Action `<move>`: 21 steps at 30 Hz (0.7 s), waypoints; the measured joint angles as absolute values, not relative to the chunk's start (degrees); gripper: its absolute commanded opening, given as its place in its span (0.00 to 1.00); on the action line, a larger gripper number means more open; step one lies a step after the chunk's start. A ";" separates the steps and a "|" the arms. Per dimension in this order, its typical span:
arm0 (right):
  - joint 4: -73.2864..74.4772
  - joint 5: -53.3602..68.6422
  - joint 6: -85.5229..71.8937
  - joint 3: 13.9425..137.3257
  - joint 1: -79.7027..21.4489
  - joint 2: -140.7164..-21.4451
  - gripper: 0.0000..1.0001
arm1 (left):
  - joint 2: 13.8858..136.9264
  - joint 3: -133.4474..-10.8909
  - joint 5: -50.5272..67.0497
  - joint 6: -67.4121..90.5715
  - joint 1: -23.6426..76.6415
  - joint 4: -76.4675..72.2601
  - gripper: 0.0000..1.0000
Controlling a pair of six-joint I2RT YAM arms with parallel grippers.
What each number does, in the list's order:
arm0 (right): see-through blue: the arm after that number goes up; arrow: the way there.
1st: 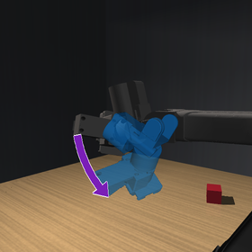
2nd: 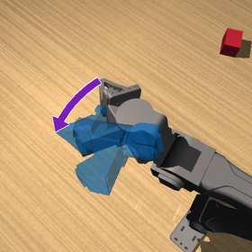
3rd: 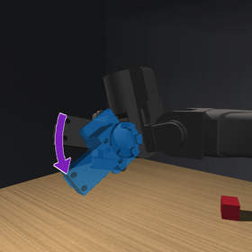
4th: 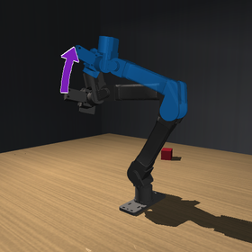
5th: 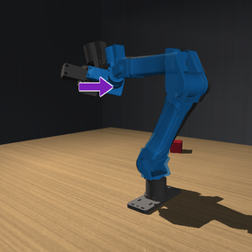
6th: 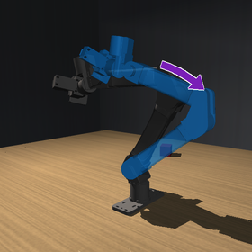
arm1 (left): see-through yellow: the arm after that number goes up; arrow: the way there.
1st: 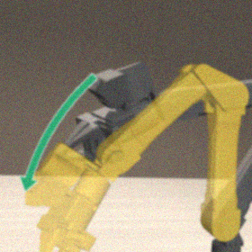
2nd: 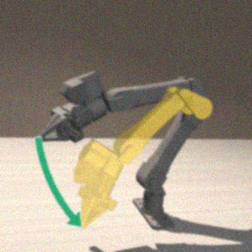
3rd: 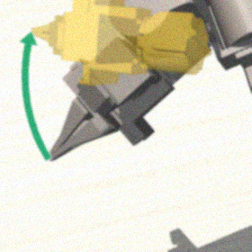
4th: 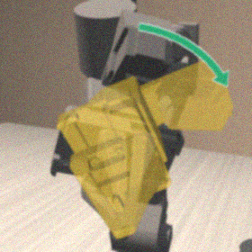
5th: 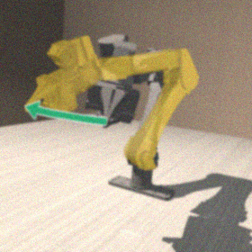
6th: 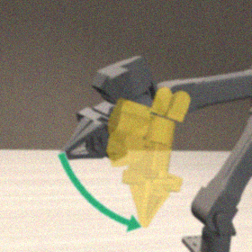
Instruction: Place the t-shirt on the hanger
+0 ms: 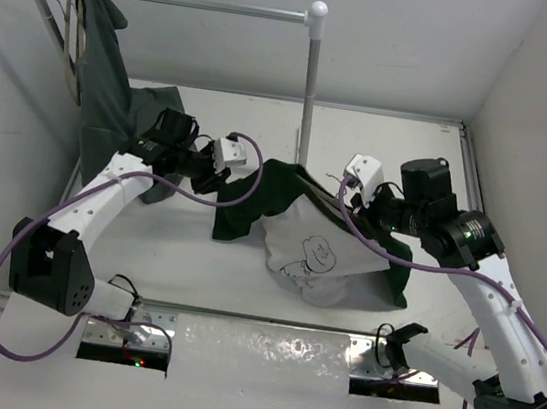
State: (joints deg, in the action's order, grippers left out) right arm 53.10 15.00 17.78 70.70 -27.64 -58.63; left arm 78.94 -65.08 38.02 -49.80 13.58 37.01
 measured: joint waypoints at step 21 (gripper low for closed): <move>49.69 4.36 4.03 77.76 -40.03 -67.64 0.00 | 74.32 -85.58 38.52 -43.16 15.33 39.31 0.49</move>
State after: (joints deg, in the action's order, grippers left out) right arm 49.69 4.36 4.03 77.76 -40.03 -67.64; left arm 74.32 -85.58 38.52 -43.16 15.33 39.31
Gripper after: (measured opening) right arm 0.031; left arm 0.490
